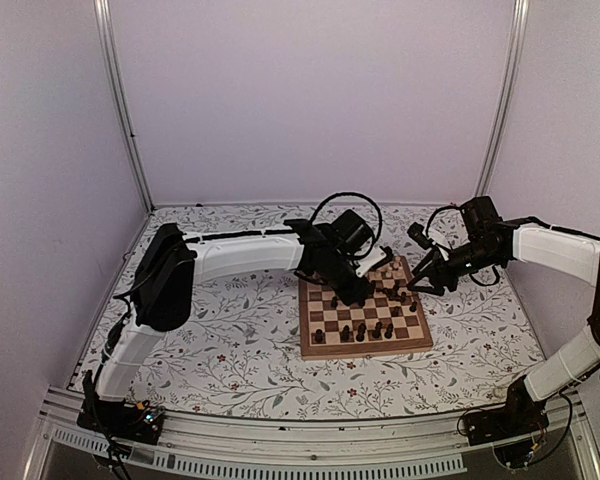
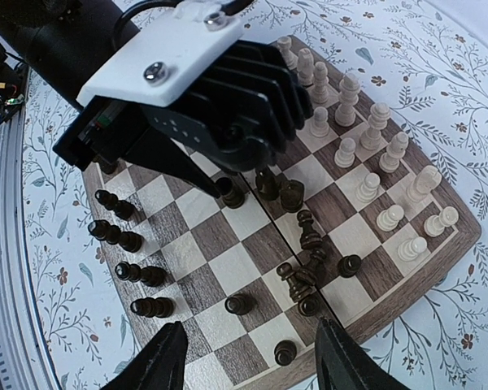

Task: Set up the chess pieces on the board
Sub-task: Pick up the chess piece from the chessboard.

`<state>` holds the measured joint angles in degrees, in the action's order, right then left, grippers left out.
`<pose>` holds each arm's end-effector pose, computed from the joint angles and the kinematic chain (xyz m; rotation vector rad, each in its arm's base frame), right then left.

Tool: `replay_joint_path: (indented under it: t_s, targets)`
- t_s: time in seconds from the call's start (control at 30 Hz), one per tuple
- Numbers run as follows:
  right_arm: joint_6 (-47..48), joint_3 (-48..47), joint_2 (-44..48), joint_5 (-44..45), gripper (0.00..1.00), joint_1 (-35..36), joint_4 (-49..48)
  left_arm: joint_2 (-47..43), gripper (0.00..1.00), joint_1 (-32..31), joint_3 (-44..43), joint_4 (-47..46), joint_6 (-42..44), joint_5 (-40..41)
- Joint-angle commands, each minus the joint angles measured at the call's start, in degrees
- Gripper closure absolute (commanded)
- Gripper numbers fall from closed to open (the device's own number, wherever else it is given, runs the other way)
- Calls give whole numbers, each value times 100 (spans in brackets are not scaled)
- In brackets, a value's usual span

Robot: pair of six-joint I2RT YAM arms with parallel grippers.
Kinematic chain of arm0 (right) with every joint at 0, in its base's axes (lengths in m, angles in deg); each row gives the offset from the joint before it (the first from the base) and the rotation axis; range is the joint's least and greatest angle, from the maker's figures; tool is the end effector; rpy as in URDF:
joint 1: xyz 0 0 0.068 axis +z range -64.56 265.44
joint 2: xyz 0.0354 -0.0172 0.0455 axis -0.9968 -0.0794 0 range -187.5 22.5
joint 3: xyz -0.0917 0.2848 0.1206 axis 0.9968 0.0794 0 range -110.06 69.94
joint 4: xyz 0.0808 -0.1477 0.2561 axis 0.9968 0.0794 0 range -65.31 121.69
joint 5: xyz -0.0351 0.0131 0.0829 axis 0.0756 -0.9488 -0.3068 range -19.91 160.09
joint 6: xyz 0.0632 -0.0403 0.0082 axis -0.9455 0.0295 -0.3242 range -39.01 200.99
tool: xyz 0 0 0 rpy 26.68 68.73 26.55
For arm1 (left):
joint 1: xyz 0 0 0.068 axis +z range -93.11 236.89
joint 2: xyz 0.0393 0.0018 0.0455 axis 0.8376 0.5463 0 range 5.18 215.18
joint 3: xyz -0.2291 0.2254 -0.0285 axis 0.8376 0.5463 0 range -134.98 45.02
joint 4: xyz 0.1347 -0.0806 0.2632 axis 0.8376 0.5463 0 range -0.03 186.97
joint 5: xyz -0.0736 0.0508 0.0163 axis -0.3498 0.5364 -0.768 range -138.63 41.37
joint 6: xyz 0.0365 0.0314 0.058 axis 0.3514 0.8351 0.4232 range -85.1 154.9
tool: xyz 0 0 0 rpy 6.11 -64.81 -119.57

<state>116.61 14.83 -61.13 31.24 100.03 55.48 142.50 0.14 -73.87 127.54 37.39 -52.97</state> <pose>0.3130 0.1227 0.2335 -1.2333 2.0830 0.7146 0.3388 -0.5253 0.1778 1.3162 2.2545 -0.4519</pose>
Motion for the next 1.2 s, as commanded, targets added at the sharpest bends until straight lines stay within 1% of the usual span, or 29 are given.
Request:
replay_joint_path:
  t_s: [0.0, 0.07, 0.4, 0.63, 0.83, 0.97, 1.17]
  targets:
    - [33, -74, -12, 63, 43, -11, 42, 130, 73, 79, -92, -22, -23, -10]
    - [36, -79, -8, 64, 43, -15, 40, 105, 71, 85, -84, -21, -26, 17]
    - [33, -79, -21, 57, 43, -16, 42, -88, 71, 84, -5, -131, -76, 134]
    - [33, -79, -39, 59, 43, -12, 40, -526, 71, 94, 457, -573, -140, 349]
    - [24, -79, -56, 62, 43, -10, 42, -348, 62, 112, 390, -531, -198, 79]
    - [24, -79, -56, 61, 43, -9, 39, -248, 62, 112, 350, -526, -222, -16]
    - [24, -76, -65, 68, 43, -16, 41, -121, 64, 146, 272, -437, -232, -128]
